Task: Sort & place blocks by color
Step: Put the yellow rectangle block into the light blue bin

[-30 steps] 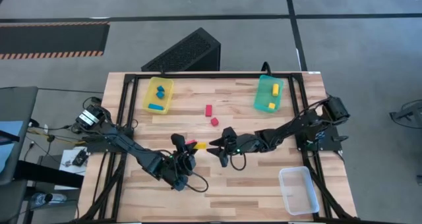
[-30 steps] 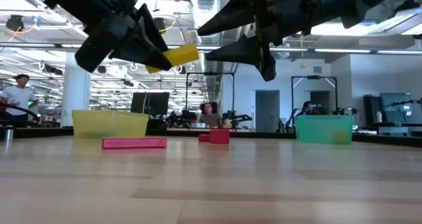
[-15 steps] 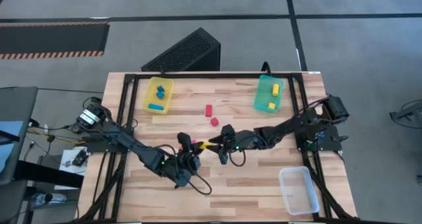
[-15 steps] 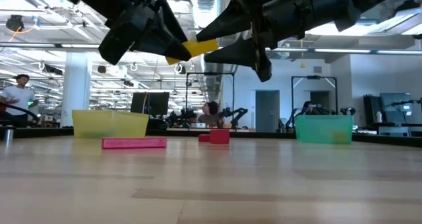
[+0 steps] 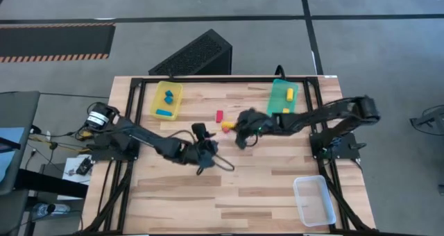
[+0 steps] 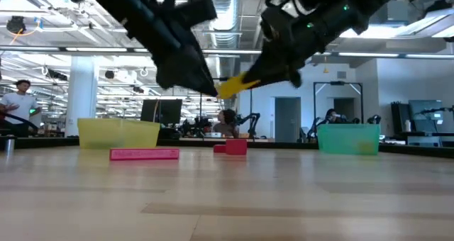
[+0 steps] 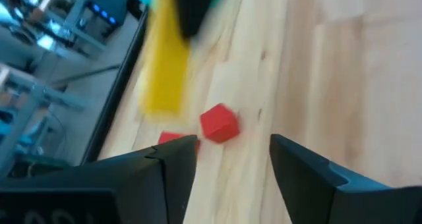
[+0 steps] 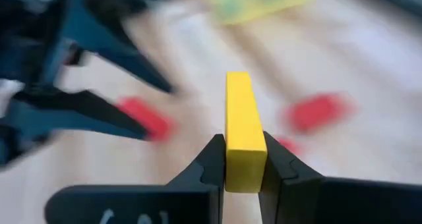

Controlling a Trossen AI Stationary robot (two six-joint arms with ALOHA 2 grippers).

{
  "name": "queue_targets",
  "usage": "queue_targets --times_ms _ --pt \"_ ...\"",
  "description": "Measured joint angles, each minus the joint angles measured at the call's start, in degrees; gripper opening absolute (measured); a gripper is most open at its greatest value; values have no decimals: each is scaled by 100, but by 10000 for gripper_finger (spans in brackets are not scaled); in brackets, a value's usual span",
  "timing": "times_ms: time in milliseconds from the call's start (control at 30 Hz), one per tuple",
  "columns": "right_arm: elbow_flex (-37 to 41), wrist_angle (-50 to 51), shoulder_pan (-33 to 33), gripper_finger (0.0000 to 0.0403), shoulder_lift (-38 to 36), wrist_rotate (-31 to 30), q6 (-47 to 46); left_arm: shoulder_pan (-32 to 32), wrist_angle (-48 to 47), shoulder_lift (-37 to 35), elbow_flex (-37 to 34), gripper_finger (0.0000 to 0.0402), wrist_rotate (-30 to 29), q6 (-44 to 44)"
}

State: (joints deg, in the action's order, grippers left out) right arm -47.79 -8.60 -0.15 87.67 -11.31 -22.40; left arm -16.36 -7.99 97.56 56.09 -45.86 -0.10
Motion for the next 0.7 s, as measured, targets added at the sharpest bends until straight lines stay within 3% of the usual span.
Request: queue_targets --times_ms 167,300,467,700 --pt "2 2245 -339 52 -1084 -1538 362 691 584 0 -415 197 201 135" --pt "471 3118 -673 54 -1893 -2438 252 1299 1732 2 -856 198 744 533" --pt "1357 3378 -1596 54 -2573 -2816 -97 1950 2824 7 -1257 198 2124 597" --pt "2016 2896 -2768 71 -2772 -2374 -22 2533 3209 7 -1251 199 2315 -8"
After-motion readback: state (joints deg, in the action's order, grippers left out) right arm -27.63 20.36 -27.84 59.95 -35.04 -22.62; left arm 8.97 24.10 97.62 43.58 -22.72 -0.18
